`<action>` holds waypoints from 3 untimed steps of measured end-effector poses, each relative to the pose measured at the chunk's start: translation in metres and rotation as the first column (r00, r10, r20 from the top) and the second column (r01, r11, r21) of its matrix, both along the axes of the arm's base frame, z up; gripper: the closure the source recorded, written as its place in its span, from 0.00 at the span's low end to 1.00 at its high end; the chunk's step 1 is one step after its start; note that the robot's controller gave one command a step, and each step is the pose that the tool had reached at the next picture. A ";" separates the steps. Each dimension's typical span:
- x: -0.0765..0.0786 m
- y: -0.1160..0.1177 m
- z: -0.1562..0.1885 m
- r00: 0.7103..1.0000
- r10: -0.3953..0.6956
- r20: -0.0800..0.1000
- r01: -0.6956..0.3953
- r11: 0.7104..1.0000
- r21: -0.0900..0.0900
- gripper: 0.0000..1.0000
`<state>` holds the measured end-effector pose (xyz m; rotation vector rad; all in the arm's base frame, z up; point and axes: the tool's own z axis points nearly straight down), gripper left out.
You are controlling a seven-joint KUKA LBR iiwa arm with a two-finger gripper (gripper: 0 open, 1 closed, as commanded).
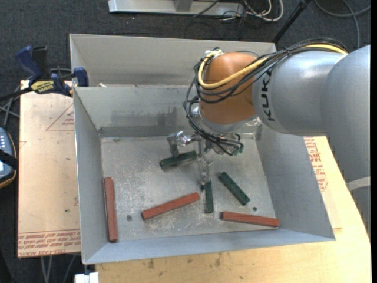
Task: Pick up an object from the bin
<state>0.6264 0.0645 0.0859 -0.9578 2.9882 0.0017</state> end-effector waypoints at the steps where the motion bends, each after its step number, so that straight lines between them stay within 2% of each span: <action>1: 0.014 0.036 -0.014 0.998 -0.056 0.000 0.056 0.998 0.002 1.00; 2: 0.014 0.036 -0.014 0.998 -0.057 0.000 0.057 0.998 0.001 1.00; 3: 0.010 0.024 0.031 0.998 -0.058 -0.008 0.058 0.998 -0.001 1.00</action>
Offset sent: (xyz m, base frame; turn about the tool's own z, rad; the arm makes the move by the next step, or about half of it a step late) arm 0.0000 0.0000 0.0000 0.0000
